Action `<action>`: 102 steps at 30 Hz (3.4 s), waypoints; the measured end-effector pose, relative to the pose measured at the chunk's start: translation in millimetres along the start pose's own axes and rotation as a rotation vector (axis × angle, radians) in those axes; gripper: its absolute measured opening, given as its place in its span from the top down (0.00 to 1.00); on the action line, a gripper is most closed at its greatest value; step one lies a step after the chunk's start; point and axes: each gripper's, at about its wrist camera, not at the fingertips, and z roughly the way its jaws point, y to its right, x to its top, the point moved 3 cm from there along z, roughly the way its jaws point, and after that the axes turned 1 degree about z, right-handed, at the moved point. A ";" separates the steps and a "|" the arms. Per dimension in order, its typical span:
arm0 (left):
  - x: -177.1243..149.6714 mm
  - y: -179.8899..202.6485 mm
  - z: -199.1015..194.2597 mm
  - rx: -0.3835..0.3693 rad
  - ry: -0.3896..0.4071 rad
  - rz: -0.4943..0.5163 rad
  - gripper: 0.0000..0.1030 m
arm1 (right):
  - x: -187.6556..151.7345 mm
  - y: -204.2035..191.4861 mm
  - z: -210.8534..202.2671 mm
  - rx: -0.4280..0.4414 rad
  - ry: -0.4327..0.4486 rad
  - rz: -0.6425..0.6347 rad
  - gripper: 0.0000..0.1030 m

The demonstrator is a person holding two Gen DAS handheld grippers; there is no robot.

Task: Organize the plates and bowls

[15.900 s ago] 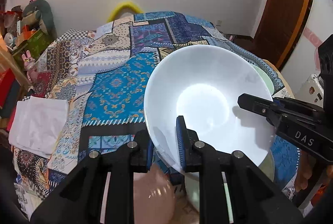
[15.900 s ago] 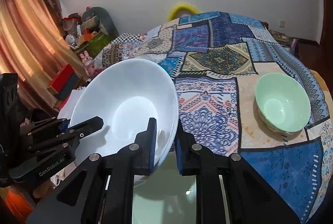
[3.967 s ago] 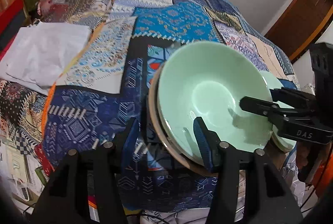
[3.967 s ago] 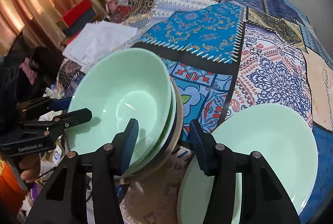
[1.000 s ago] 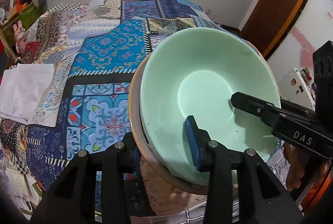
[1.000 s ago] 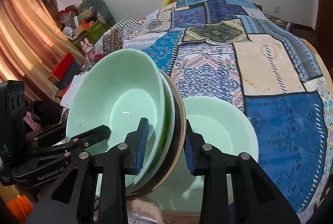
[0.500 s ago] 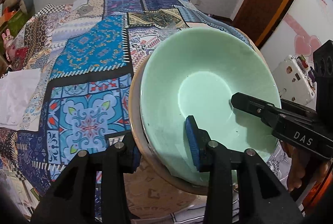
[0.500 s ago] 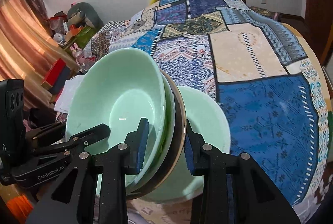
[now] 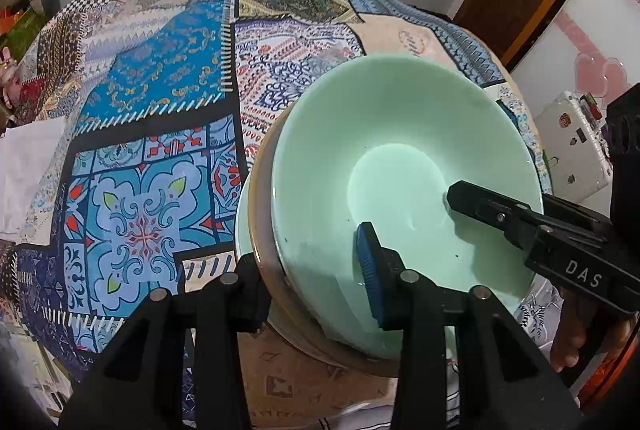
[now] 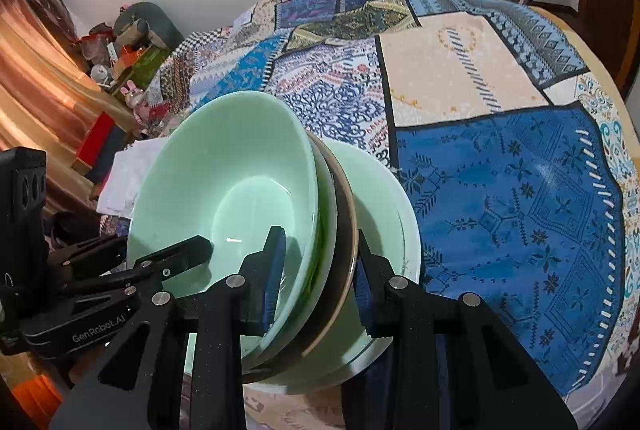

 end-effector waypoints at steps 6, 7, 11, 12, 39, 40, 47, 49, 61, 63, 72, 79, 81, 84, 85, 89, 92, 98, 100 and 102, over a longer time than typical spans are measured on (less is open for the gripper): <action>0.6 -0.8 3.6 -0.012 0.014 0.005 0.62 | 1.7 2.3 0.4 0.006 0.014 0.009 0.71; 0.3 -1.4 4.1 -0.016 0.013 0.003 0.61 | 2.0 2.7 0.4 0.010 0.015 0.009 0.70; -0.2 -6.9 6.2 -0.023 0.014 -0.002 0.61 | 2.6 -1.0 -0.5 0.022 0.027 -0.005 0.67; -0.1 -6.2 4.1 -0.007 0.028 0.010 0.61 | 2.2 -2.3 -1.9 0.019 0.038 -0.015 0.65; -34.8 27.5 -203.0 0.076 0.627 0.077 0.36 | -26.4 -74.3 -178.6 -0.030 0.557 -0.219 0.38; -38.4 29.2 -211.5 0.081 0.659 0.079 0.32 | -28.9 -78.2 -183.6 -0.028 0.575 -0.228 0.36; -57.3 40.4 -245.6 0.093 0.799 0.101 0.10 | -47.9 -95.6 -208.0 -0.025 0.677 -0.280 0.18; -62.2 41.5 -250.4 0.109 0.827 0.099 0.04 | -50.0 -97.8 -210.7 -0.023 0.695 -0.283 0.12; -77.5 42.9 -256.9 0.145 0.894 0.109 0.00 | -55.5 -102.0 -210.2 -0.033 0.739 -0.298 0.00; -77.2 42.7 -256.0 0.140 0.889 0.106 0.00 | -56.7 -100.3 -210.0 -0.030 0.738 -0.291 0.00; -77.6 39.7 -254.4 0.133 0.885 0.098 0.00 | -59.8 -98.7 -209.2 -0.024 0.737 -0.285 0.00; -77.7 39.2 -253.3 0.124 0.869 0.093 0.00 | -61.8 -99.1 -206.4 -0.028 0.718 -0.291 0.00; -77.5 39.7 -253.8 0.123 0.871 0.094 0.00 | -61.8 -99.5 -206.9 -0.025 0.716 -0.290 0.00; -77.1 39.1 -254.8 0.121 0.874 0.091 0.00 | -61.9 -99.3 -207.2 -0.025 0.715 -0.288 0.00; -77.2 39.1 -254.6 0.118 0.874 0.091 0.00 | -61.8 -98.9 -207.1 -0.025 0.715 -0.288 0.00; -77.6 39.8 -253.5 0.118 0.870 0.092 0.00 | -60.5 -99.3 -206.2 -0.022 0.708 -0.288 0.00; -77.4 40.4 -252.3 0.115 0.867 0.090 0.00 | -60.8 -100.2 -207.2 -0.023 0.710 -0.290 0.00; -78.3 39.9 -250.4 0.110 0.861 0.086 0.00 | -60.8 -101.2 -206.9 -0.022 0.711 -0.290 0.00; -78.3 39.8 -250.4 0.109 0.860 0.086 0.00 | -60.7 -101.0 -206.8 -0.023 0.712 -0.291 0.00; -78.2 39.9 -250.4 0.111 0.861 0.085 0.00 | -60.9 -101.2 -206.9 -0.022 0.712 -0.291 0.00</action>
